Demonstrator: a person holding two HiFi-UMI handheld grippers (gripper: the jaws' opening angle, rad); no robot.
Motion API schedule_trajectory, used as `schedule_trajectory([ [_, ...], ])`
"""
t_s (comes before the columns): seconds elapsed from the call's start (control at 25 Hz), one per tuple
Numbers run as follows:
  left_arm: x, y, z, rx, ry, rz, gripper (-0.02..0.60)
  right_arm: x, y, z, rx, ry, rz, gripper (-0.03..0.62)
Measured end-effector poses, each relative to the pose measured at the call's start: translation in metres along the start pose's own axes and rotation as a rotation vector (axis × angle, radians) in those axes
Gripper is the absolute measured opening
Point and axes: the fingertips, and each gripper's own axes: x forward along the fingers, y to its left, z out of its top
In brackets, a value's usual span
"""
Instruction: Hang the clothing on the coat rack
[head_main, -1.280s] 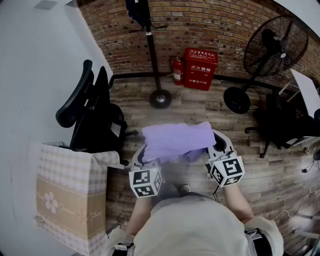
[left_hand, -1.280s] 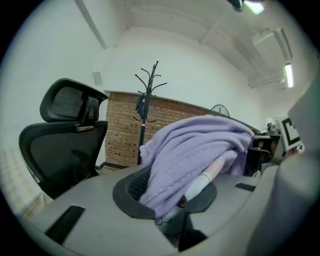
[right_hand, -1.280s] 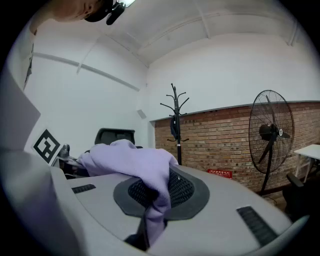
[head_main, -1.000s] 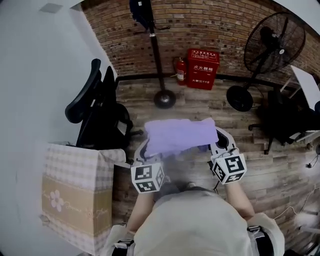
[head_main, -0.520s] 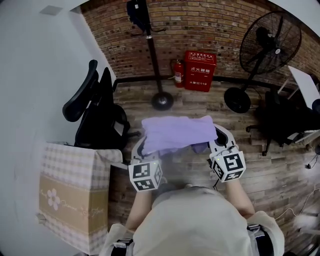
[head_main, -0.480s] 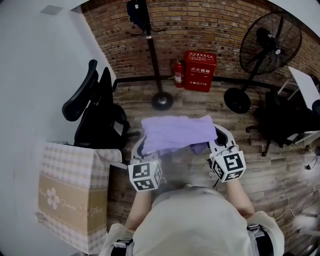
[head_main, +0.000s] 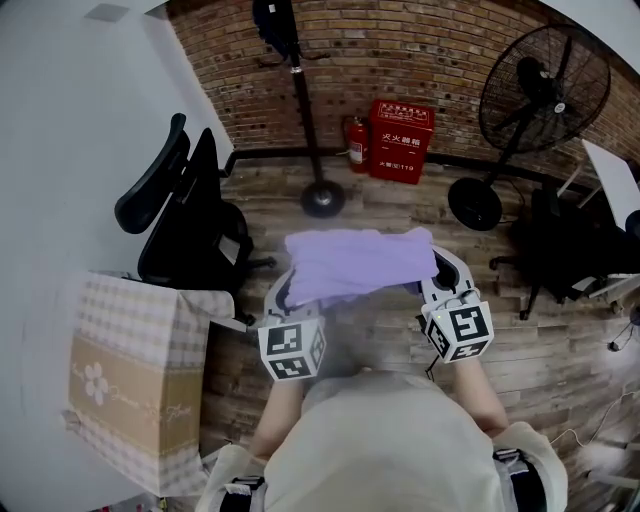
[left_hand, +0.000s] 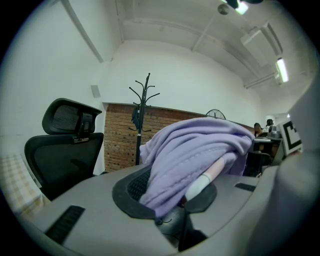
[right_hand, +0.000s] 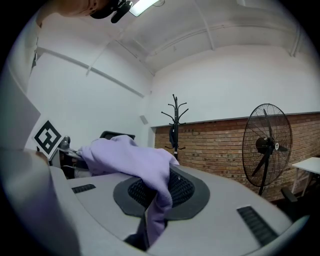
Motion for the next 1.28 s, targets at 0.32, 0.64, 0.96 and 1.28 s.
schedule_trajectory([
  [0.32,0.014,-0.01,0.001,0.013,0.012,0.0,0.081,0.006,-0.019,-0.003,0.02,-0.002,-0.009,0.026],
  [0.64,0.045,-0.006,0.005,0.024,0.016,-0.001,0.081,0.031,-0.037,-0.006,0.026,0.0,-0.016,0.026],
  [0.96,0.097,0.011,0.023,0.035,0.004,-0.004,0.081,0.084,-0.058,-0.004,0.027,-0.003,-0.024,0.026],
  [1.28,0.16,0.041,0.046,0.04,0.011,-0.015,0.081,0.153,-0.077,0.002,0.024,0.006,-0.037,0.026],
])
